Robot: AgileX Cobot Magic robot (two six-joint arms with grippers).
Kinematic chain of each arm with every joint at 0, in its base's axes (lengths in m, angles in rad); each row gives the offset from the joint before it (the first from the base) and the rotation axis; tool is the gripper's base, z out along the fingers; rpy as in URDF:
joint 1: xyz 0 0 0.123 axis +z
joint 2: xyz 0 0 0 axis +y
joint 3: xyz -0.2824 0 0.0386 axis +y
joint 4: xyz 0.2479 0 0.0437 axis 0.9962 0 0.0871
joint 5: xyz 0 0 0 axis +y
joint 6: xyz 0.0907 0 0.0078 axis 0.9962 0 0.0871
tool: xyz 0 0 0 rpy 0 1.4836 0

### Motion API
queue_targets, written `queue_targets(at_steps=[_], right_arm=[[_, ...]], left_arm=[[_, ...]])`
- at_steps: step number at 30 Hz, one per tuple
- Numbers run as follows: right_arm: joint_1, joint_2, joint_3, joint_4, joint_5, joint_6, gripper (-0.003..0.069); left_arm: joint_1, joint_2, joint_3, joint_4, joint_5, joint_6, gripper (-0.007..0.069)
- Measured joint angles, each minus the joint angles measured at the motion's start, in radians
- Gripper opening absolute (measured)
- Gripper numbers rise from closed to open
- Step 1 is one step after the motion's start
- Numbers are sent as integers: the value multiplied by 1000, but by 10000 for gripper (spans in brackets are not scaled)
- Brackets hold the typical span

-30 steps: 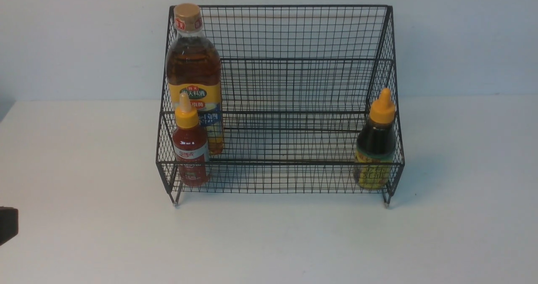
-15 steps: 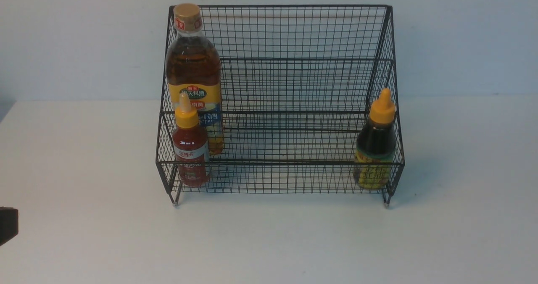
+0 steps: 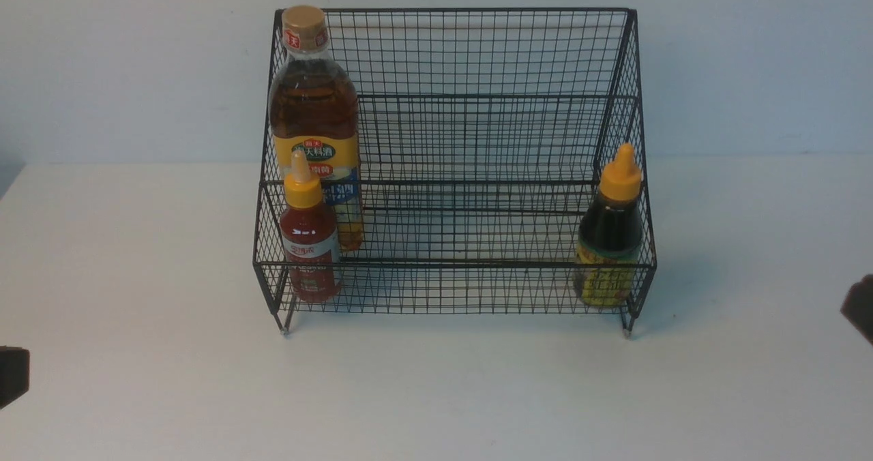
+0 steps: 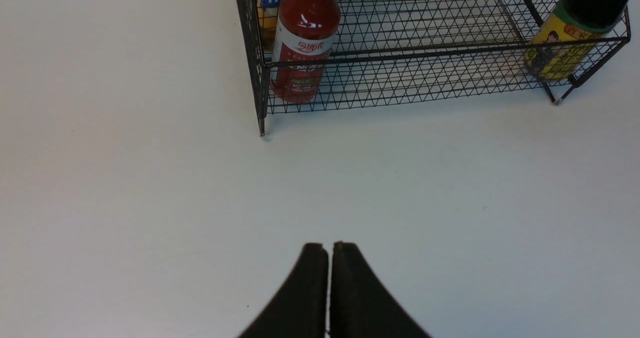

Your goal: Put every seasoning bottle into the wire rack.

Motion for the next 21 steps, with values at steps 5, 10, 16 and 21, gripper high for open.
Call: queue_targets(at_steps=[5, 10, 16, 21], right_arm=[[0, 0, 4, 0, 43, 0, -15], [-21, -45, 29, 10, 60, 0, -15], [-175, -158, 166, 27, 69, 0, -15], [-333, -277, 302, 49, 113, 0, -15]], left_arm=[[0, 0, 0, 0, 0, 0, -5], [0, 0, 0, 0, 0, -2, -5], [0, 0, 0, -4, 0, -8, -5], [0, 0, 0, -5, 1, -8, -5]])
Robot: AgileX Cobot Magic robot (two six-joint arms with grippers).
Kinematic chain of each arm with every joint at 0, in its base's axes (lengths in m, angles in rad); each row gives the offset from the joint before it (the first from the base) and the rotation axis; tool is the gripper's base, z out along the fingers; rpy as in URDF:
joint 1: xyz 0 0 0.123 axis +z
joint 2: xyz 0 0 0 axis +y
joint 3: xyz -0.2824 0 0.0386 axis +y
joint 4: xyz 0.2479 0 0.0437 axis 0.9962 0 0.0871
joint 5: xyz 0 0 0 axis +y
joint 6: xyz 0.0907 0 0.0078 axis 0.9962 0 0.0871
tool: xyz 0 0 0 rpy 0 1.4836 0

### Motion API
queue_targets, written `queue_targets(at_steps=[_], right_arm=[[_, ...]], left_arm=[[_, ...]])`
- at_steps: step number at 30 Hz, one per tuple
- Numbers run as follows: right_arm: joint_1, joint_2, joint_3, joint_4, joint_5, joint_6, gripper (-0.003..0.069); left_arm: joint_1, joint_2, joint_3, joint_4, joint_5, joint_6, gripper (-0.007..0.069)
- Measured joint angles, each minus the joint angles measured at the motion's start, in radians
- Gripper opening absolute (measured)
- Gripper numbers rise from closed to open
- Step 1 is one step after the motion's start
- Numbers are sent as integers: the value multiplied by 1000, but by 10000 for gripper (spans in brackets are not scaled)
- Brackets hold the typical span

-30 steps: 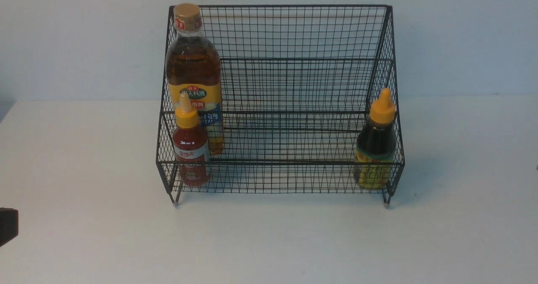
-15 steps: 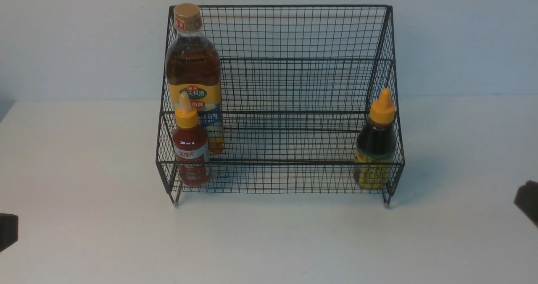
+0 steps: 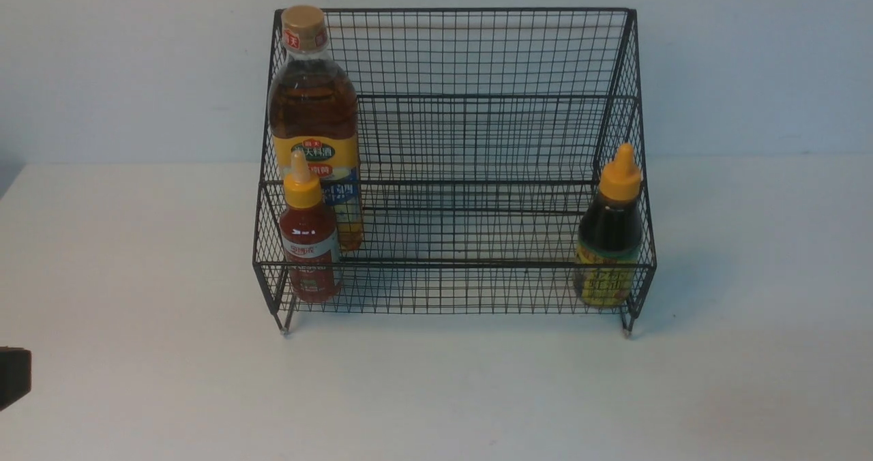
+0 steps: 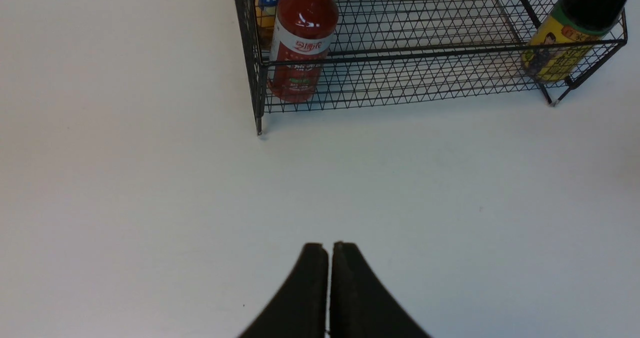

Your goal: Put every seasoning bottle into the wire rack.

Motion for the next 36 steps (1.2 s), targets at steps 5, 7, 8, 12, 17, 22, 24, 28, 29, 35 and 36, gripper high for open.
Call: queue_targets(at_steps=[5, 7, 8, 12, 17, 22, 24, 28, 29, 35, 36], right_arm=[[-116, -82, 91, 5, 43, 0, -15], [-143, -107, 92, 7, 28, 0, -15], [-155, -114, 93, 9, 20, 0, -15], [-165, -121, 95, 37, 10, 0, -15], [-161, -121, 95, 48, 9, 0, -15], [-126, -121, 95, 48, 9, 0, -15], [-126, -121, 95, 48, 9, 0, -15], [-126, -121, 95, 48, 9, 0, -15], [-126, -121, 95, 48, 9, 0, -15], [-126, -121, 95, 48, 9, 0, -15], [-126, -121, 95, 48, 9, 0, -15]], left_arm=[[0, 0, 0, 0, 0, 0, -5], [0, 0, 0, 0, 0, 7, -5], [0, 0, 0, 0, 0, 8, -5], [0, 0, 0, 0, 0, 10, -5], [0, 0, -10, 3, 1, 12, -5], [0, 0, -33, 9, 1, 16, -5], [0, -2, -33, 27, 6, 16, -5], [0, -39, -33, 48, 22, 17, -5], [0, -50, -30, 50, 22, 17, -5], [0, -169, 155, 13, -283, 25, -5], [0, -175, 203, 9, -367, 28, -5]])
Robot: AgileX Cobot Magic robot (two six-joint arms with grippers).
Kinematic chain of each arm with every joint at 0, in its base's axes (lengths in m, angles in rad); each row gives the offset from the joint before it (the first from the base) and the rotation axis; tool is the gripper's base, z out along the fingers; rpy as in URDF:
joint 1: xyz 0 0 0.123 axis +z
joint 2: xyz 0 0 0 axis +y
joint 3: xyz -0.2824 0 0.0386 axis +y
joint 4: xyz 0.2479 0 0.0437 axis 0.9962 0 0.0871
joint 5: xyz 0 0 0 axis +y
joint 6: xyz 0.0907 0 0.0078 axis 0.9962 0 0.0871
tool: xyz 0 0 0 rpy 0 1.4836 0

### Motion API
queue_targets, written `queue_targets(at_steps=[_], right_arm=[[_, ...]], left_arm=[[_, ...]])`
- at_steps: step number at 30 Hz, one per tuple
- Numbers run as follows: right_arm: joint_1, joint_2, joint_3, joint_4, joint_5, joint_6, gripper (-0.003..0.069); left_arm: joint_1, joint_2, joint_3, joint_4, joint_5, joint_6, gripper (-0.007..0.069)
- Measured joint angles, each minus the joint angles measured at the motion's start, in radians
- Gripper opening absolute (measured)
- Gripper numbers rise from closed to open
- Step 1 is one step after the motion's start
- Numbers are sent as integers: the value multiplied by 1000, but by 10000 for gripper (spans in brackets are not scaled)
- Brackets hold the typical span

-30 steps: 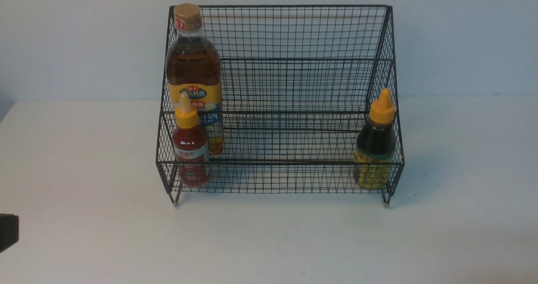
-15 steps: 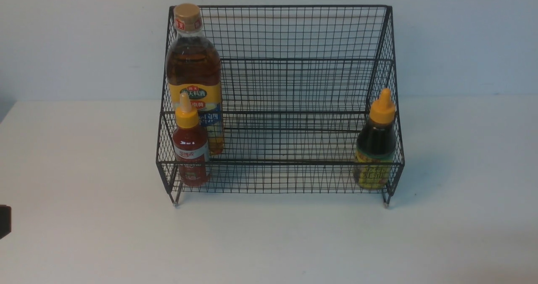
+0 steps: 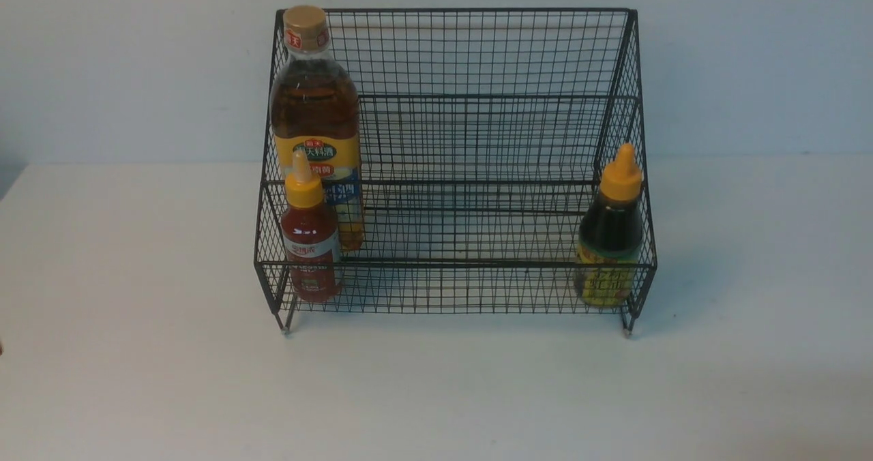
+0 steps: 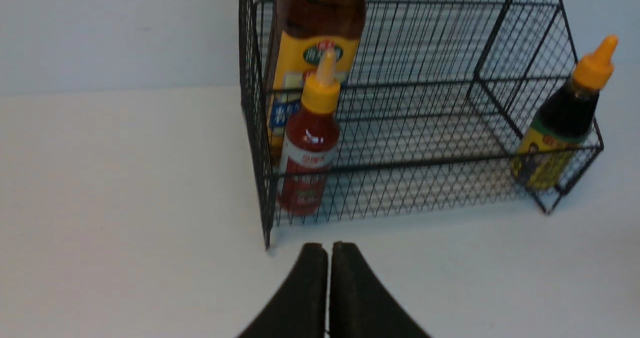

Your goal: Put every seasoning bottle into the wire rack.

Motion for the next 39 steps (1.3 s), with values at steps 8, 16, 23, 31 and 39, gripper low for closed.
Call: queue_targets(at_steps=[8, 16, 23, 31, 39], right_arm=[[0, 0, 0, 0, 0, 0, -15], [0, 0, 0, 0, 0, 0, -15], [0, 0, 0, 0, 0, 0, -15], [0, 0, 0, 0, 0, 0, -15], [0, 0, 0, 0, 0, 0, -15]], left_arm=[[0, 3, 239, -5, -412, 16, -5], [0, 4, 332, -7, -425, 16, -5], [0, 4, 337, 31, -414, 59, -5], [1, -31, 380, 79, -330, 146, -5], [131, -264, 576, 91, -399, 150, -5]])
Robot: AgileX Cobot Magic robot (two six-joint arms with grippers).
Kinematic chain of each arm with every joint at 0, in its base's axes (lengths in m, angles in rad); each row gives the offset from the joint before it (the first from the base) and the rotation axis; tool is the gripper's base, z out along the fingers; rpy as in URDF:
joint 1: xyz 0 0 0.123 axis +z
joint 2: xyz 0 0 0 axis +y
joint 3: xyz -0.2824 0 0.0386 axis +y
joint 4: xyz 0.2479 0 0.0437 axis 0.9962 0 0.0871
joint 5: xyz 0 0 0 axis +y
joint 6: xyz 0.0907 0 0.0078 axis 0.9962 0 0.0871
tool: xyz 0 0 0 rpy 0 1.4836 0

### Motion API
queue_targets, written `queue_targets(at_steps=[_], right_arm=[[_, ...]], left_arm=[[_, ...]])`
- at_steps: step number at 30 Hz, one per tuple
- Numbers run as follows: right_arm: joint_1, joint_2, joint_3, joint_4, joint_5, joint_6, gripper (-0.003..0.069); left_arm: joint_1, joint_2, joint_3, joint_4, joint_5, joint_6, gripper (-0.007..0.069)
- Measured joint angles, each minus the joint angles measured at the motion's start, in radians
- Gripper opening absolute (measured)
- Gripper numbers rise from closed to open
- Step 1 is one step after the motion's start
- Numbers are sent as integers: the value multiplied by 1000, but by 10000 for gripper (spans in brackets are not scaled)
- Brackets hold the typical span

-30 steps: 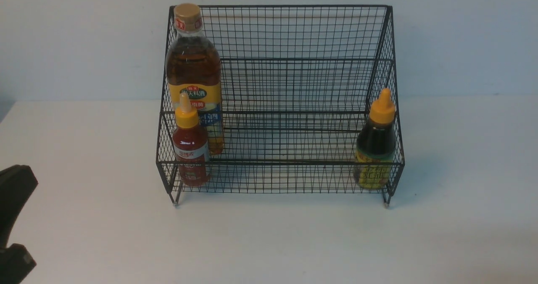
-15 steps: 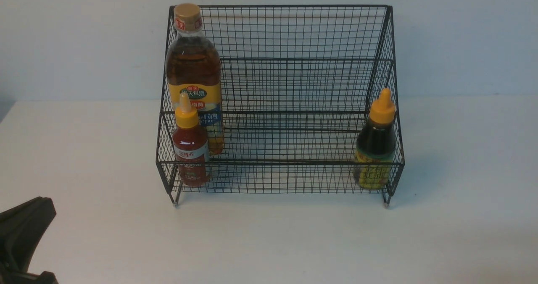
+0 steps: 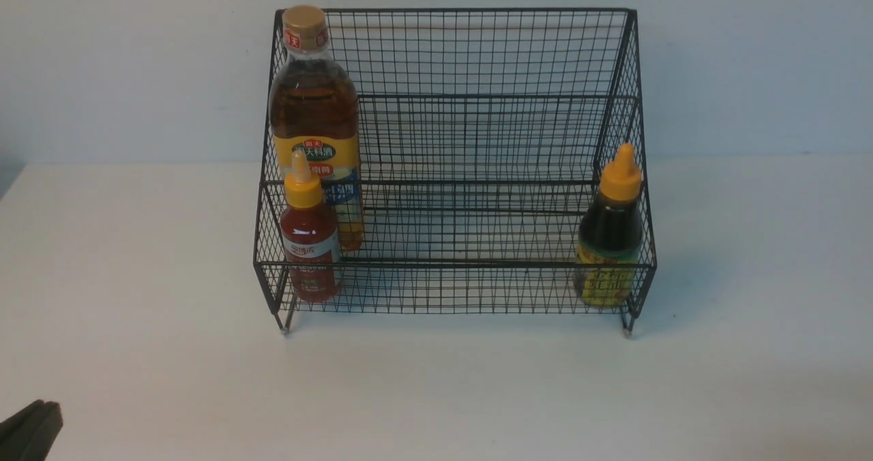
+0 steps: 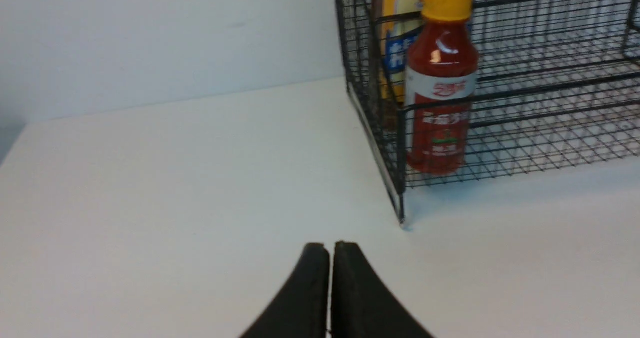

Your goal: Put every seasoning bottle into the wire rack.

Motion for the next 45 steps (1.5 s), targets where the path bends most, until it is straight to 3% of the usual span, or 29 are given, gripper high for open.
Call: queue_targets(at_steps=[6, 12, 45], right_arm=[[0, 0, 0, 0, 0, 0, -15], [0, 0, 0, 0, 0, 0, -15], [0, 0, 0, 0, 0, -11, -15]], left_arm=[[94, -109, 97, 2, 15, 0, -5], [99, -111, 98, 2, 89, 0, -5], [79, -111, 98, 2, 91, 0, -5]])
